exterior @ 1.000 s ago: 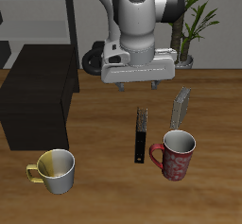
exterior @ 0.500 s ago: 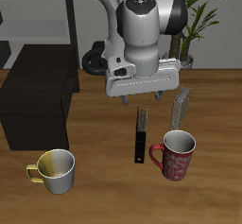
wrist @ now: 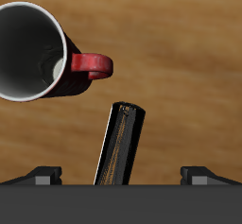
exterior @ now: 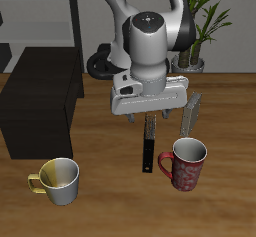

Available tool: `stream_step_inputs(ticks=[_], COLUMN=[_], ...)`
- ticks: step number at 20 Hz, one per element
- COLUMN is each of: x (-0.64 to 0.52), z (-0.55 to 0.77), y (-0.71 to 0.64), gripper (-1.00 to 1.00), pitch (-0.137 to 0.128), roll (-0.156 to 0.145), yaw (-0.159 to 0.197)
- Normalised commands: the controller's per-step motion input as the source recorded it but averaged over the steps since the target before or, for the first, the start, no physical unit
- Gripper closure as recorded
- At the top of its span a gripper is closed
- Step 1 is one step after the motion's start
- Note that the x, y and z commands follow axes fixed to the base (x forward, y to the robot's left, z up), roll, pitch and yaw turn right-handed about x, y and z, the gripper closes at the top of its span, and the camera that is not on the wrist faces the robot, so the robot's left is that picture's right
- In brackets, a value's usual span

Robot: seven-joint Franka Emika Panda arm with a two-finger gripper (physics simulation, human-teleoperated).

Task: Place the black book flat on top of the shelf

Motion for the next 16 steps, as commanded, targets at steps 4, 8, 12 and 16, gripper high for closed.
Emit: stream_step_inputs(ticks=[4, 8, 12, 16], x=[0.04, 0.07, 0.03, 0.02], z=[-0.26, -0.32, -0.24, -0.33], y=[-0.01, -0.06, -0.03, -0.02], gripper=[-1.00, -1.00, -1.00, 1.00], pitch=[0.029, 0.046, 0.040, 0.067], roll=[-0.001, -0.016, -0.004, 0.015], yaw=[-0.011, -0.014, -0.015, 0.001])
